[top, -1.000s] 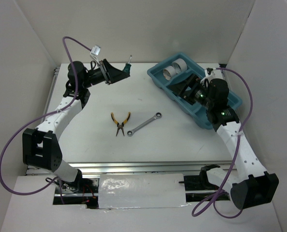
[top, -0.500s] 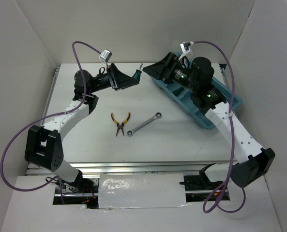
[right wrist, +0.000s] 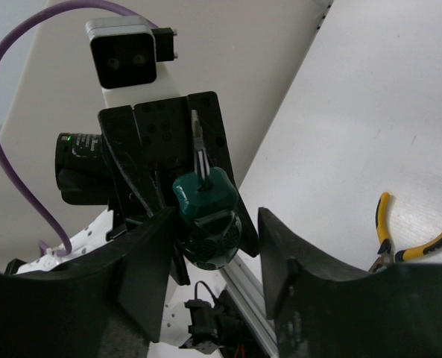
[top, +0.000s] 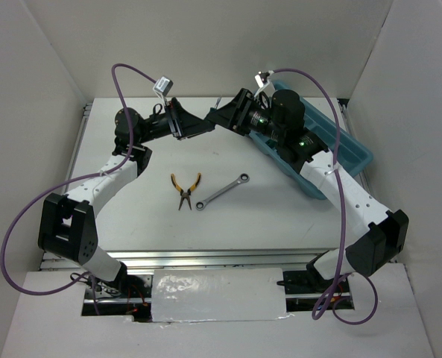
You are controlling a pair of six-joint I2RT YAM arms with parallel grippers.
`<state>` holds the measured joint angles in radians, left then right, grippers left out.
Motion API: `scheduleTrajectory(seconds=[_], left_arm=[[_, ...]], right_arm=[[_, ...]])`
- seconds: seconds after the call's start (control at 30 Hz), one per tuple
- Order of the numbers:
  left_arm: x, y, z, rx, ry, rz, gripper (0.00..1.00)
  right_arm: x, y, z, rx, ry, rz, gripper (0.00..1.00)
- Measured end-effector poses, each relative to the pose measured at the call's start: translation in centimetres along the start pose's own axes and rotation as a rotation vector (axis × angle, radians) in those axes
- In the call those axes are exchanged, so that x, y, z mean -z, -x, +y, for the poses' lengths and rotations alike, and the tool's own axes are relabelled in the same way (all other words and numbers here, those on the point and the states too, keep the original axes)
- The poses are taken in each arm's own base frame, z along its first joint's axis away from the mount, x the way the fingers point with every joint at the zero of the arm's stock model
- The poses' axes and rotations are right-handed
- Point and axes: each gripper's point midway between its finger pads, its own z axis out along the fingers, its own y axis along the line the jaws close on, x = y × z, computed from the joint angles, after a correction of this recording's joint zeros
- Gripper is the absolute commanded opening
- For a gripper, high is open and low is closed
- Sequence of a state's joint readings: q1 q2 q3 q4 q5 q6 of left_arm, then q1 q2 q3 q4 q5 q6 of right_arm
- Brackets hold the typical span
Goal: Sort the tools into containers
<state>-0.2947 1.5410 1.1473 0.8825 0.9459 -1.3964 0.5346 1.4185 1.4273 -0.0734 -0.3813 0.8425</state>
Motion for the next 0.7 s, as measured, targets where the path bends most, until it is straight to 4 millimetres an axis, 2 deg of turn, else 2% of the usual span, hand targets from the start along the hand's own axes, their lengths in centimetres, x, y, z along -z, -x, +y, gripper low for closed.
scheduleTrajectory(seconds=[0.17,0.23,0.33,0.37,0.4,0.43,0.47,0.5,0.6,0.7], left_arm=[[-0.1,-0.1,0.1,0.005,0.003,0.002,0.15],[-0.1,-0.1,0.1,0.008,0.005,0.003,0.15],[-0.1,-0.1,0.2,0.009,0.008,0.003,0.16],[-0.1,-0.2,0.2,0.011,0.009,0.004,0.27],[-0.1,-0.2,0.3,0.012,0.011,0.004,0.40],[-0.1,-0.2,0.3,0.012,0.012,0.005,0.56],[-0.1,-0.2,0.4,0.011,0.013,0.005,0.85],[-0.1,-0.3,0.4,0.008,0.016,0.008,0.99],[-0.3,-0.4,1.1,0.014,0.054,0.029,0.99],[0.3,0.2,2.2,-0.001,0.111,0.037,0.99]], right_arm=[[-0.2,0.4,0.5,-0.006,0.014,-0.007,0.32],[-0.2,0.4,0.4,-0.007,0.011,-0.008,0.30],[-0.3,0.4,0.4,-0.008,0.010,-0.008,0.12],[-0.2,0.4,0.3,-0.008,0.010,-0.008,0.02],[-0.2,0.4,0.3,-0.008,0.009,-0.008,0.00],[-0.2,0.4,0.3,-0.008,0.008,-0.008,0.00],[-0.2,0.4,0.2,-0.009,0.006,-0.009,0.00],[-0.2,0.5,0.1,-0.010,0.003,-0.012,0.00],[-0.1,1.0,-0.3,-0.011,-0.005,-0.024,0.00],[0.3,2.6,-1.6,-0.028,-0.038,-0.063,0.00]])
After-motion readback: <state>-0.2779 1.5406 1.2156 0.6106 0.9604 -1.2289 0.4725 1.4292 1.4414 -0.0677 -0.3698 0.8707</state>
